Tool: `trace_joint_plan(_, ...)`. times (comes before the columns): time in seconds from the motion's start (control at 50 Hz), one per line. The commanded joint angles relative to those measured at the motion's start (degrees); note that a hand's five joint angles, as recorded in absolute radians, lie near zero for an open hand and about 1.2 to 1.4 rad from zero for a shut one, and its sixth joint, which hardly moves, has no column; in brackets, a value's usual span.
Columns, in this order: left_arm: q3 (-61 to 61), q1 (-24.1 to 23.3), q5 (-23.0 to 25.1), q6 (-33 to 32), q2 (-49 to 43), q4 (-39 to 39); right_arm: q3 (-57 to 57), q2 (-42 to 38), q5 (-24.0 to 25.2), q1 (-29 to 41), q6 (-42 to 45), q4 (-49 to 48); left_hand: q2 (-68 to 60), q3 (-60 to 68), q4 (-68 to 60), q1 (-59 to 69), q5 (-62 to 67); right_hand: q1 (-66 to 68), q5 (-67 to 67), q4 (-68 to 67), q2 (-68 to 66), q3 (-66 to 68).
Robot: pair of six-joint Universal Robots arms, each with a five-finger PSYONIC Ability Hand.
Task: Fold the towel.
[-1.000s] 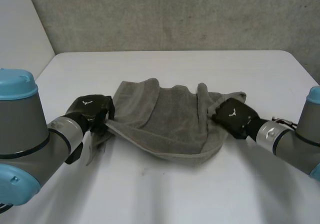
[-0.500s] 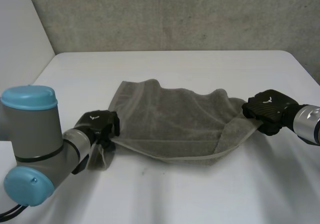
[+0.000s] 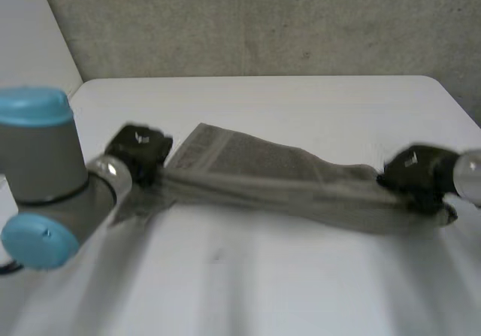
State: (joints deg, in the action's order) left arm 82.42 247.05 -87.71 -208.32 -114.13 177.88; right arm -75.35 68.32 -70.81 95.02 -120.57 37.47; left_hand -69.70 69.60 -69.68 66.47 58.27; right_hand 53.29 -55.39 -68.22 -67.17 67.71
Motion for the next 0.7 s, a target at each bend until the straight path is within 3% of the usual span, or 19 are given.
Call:
trace_joint_plan(0.02, -25.5, 0.0, -2.2, -5.0, -5.6, -0.1, 17.7, -3.0, -2.1, 6.4, -8.2, -19.2, -10.3, 10.4, -10.3, 13.5, 11.7, 26.7, -14.6, -11.8, -12.8, 12.3)
trace_joint_plan(0.04, -32.5, 0.0, -3.2, -4.7, -6.4, 0.1, 19.7, -2.4, -2.6, 7.0, -11.6, -25.9, -10.3, 10.4, -10.3, 13.5, 11.7, 26.7, -14.6, -11.8, -12.8, 12.3)
trace_joint_plan(0.06, -32.6, 0.0, -3.2, -4.7, -6.5, 0.1, 19.7, -2.4, -2.6, 7.0, -11.6, -26.0, -10.3, 10.4, -10.3, 13.5, 11.7, 26.7, -14.6, -11.8, -12.8, 12.3)
trace_joint_plan(0.1, -44.0, 0.0, -4.1, -3.3, -7.0, 1.1, 20.1, -0.2, -3.7, 7.3, -19.5, -41.1, -10.3, 10.4, -10.3, 13.5, 11.7, 26.7, -14.6, -11.8, -12.8, 12.3)
trace_joint_plan(0.16, -50.8, 0.4, -4.6, -0.2, -7.2, 3.0, 17.4, 2.4, -3.7, 7.2, -23.6, -47.9, -10.3, 10.4, -10.3, 13.5, 11.7, 26.7, -14.6, -11.8, -12.8, 12.3)
trace_joint_plan(0.28, -49.5, 1.6, -4.2, 5.6, -7.2, 3.2, 13.7, 2.9, -3.5, 7.3, -23.6, -45.6, -10.3, 10.4, -10.3, 13.5, 11.7, 26.7, -14.6, -11.8, -12.8, 12.3)
trace_joint_plan(0.44, -28.0, 3.0, -3.5, 8.5, -6.6, 2.9, 7.1, -0.6, -2.0, 7.5, -22.4, -38.2, -10.3, 10.4, -10.3, 13.5, 11.7, 26.7, -14.6, -11.8, -12.8, 12.3)
trace_joint_plan(0.54, -10.0, 3.1, -3.3, 8.5, -7.2, 3.7, 0.2, -7.8, -1.3, 9.7, -19.9, -34.1, -10.3, 10.4, -10.3, 13.5, 11.7, 26.7, -14.6, -11.8, -12.8, 12.3)
trace_joint_plan(0.66, -1.9, 2.8, -2.8, 8.5, -7.3, 4.0, -2.6, -11.4, -1.7, 9.8, -16.2, -27.1, -10.3, 10.4, -10.3, 13.5, 11.7, 26.7, -14.6, -11.8, -12.8, 12.3)
trace_joint_plan(0.7, 1.1, 2.6, -2.8, 8.5, -6.8, 4.7, -3.4, -11.2, -1.3, 9.4, -16.1, -22.6, -10.3, 10.4, -10.3, 13.5, 11.7, 17.1, -5.0, -2.2, -3.2, 2.7)
